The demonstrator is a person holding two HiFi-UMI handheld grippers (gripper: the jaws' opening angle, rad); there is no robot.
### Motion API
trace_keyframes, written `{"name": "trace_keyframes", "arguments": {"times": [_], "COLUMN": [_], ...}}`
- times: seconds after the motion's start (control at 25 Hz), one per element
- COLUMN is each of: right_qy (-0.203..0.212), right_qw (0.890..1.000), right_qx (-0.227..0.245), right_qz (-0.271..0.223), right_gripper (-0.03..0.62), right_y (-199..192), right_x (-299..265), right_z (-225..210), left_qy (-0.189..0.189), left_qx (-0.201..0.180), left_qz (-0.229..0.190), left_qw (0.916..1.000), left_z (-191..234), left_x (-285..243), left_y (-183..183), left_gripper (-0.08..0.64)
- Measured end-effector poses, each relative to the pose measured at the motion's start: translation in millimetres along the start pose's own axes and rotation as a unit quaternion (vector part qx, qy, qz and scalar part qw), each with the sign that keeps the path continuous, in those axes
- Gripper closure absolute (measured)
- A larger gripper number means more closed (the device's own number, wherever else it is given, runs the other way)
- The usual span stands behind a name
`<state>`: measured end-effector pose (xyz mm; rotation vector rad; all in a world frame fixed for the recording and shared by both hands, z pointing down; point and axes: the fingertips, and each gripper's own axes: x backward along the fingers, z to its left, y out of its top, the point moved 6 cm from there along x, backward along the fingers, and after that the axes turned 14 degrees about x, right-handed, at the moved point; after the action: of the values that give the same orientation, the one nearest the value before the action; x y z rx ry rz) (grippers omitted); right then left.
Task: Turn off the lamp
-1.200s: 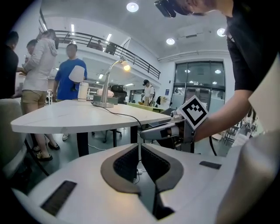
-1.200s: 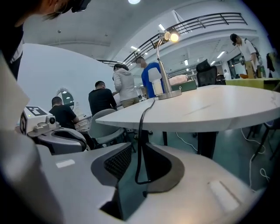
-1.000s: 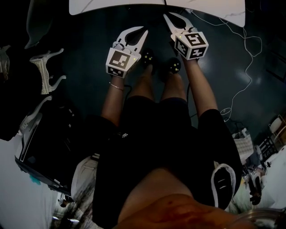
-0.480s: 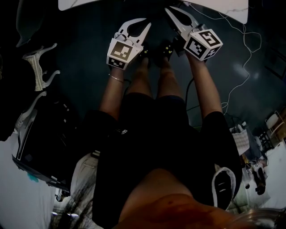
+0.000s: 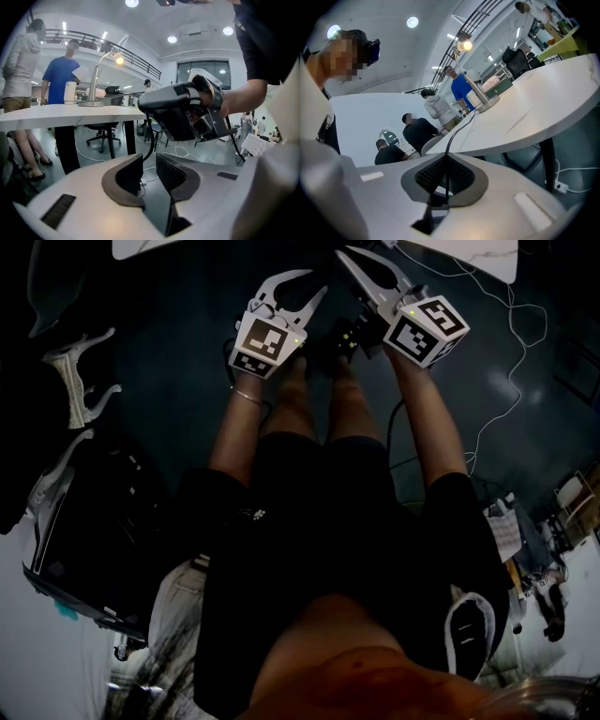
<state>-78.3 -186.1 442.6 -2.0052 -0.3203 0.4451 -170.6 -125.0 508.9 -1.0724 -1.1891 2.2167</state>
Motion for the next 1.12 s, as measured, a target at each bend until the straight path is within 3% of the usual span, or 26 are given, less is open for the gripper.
{"name": "trace_keyframes", "arguments": {"times": [0.28,0.32,0.68,0.88,1.12], "right_qy": [0.001,-0.001,-0.004,-0.019,-0.064], "right_qw": [1.000,1.000,1.000,1.000,0.987], "right_qx": [-0.014,-0.015,-0.018,0.021,0.145], "right_qz": [-0.011,-0.010,-0.019,-0.005,0.030], "right_gripper": [0.580,0.580,0.578,0.563,0.529], "right_y": [1.6,0.6,-0.6,-3.7,4.5], "right_x": [4.4,5.0,8.5,12.9,23.0], "right_z": [1.4,0.2,-6.5,-11.7,-10.6], "left_qy": [0.004,0.007,0.014,0.005,-0.011], "left_qx": [0.003,0.003,-0.031,-0.031,-0.026], "left_qz": [-0.009,-0.005,0.006,0.005,-0.014], "left_qw": [0.9999,1.0000,0.9994,0.9995,0.9995], "left_z": [-8.3,-8.2,-19.7,-24.5,-31.8], "left_x": [-5.2,-5.2,-4.4,-1.3,3.0], "left_y": [2.8,1.9,4.4,5.8,16.7], "left_gripper": [0.491,0.523,0.537,0.537,0.538]}}
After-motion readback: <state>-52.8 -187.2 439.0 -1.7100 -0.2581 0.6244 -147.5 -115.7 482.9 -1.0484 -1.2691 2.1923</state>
